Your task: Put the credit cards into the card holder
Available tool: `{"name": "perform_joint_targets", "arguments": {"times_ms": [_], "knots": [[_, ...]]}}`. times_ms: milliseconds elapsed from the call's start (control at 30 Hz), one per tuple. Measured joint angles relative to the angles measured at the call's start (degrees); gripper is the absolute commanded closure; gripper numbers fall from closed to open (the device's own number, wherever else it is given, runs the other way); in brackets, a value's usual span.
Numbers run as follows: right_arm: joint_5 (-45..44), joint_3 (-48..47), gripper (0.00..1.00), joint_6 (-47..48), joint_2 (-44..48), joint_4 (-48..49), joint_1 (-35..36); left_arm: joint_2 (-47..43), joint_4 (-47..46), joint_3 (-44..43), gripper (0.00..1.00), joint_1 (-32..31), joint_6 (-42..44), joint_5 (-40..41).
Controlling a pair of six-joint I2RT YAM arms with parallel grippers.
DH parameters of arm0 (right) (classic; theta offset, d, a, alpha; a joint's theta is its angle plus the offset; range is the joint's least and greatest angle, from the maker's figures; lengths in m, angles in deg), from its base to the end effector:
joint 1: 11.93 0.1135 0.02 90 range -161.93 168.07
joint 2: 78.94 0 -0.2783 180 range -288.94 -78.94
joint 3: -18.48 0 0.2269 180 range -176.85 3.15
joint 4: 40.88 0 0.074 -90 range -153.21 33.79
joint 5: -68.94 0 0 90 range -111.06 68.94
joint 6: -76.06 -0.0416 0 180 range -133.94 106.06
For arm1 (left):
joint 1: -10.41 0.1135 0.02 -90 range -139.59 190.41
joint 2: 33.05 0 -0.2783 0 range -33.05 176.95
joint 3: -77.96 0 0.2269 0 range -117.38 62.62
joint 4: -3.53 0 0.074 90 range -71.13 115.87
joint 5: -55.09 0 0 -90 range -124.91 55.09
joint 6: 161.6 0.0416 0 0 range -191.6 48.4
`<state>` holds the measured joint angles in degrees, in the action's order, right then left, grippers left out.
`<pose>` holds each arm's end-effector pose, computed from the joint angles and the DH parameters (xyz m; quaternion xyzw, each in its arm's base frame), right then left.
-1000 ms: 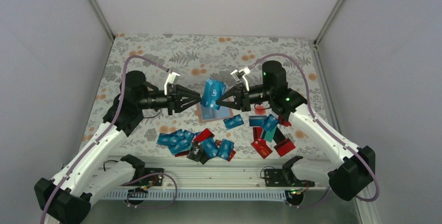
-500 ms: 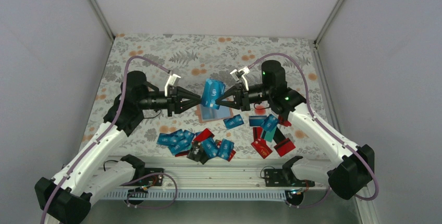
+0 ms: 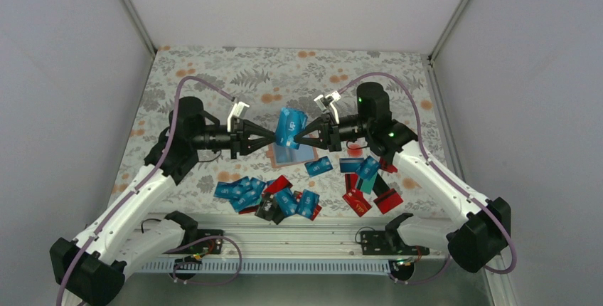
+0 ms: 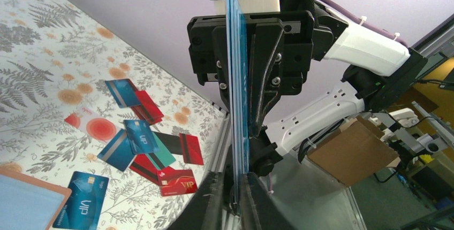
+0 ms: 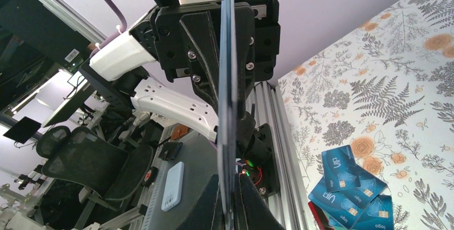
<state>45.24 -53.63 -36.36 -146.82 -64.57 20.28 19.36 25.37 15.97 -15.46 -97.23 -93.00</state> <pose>0.1718 0.1532 0.3578 -0.3729 0.6541 0.6185 0.2247 0.1355 -0.1050 0.3514 0.3061 0.6800 -0.5788 0.3299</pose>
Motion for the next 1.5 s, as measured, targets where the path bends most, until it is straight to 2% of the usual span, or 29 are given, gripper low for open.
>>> {"name": "perform_joint_targets", "arguments": {"times_ms": [333, 600, 733, 967, 1167, 1267, 1367, 1500], "knots": [[-2.0, 0.0, 0.96, 0.9, 0.0, -1.5, 0.0, 0.0, 0.9, 0.1, 0.98, -0.1, 0.0, 1.7], [-5.5, 2.6, 0.86, 1.0, 0.9, -4.3, -1.7, 0.6, 2.5, 0.1, 0.98, -0.2, 0.0, 5.9], [-8.1, 6.1, 0.85, 0.0, 2.3, -5.7, -3.5, 1.3, 2.5, 0.1, 0.98, 0.0, 0.0, 7.3], [-10.2, 10.8, 0.96, -2.3, 5.4, -6.1, -4.2, 3.7, 2.2, 1.6, 0.98, 0.0, -0.1, 8.3], [-13.0, 11.6, 0.95, -2.8, 6.8, -6.6, -4.6, 6.0, 2.9, 4.0, 0.98, 0.0, 0.2, 10.8], [-15.7, 12.1, 0.87, -2.6, 6.5, -8.4, -4.6, 7.4, 4.4, 4.6, 0.97, -0.9, 1.1, 13.8], [-18.9, 12.7, 0.76, -2.3, 5.2, -10.9, -4.3, 10.2, 6.6, 4.6, 0.92, -4.5, 2.0, 18.5], [-23.6, 15.2, 0.62, -4.2, 2.9, -13.7, -1.6, 14.5, 9.6, 4.7, 0.71, -10.5, 2.3, 24.1]]}}
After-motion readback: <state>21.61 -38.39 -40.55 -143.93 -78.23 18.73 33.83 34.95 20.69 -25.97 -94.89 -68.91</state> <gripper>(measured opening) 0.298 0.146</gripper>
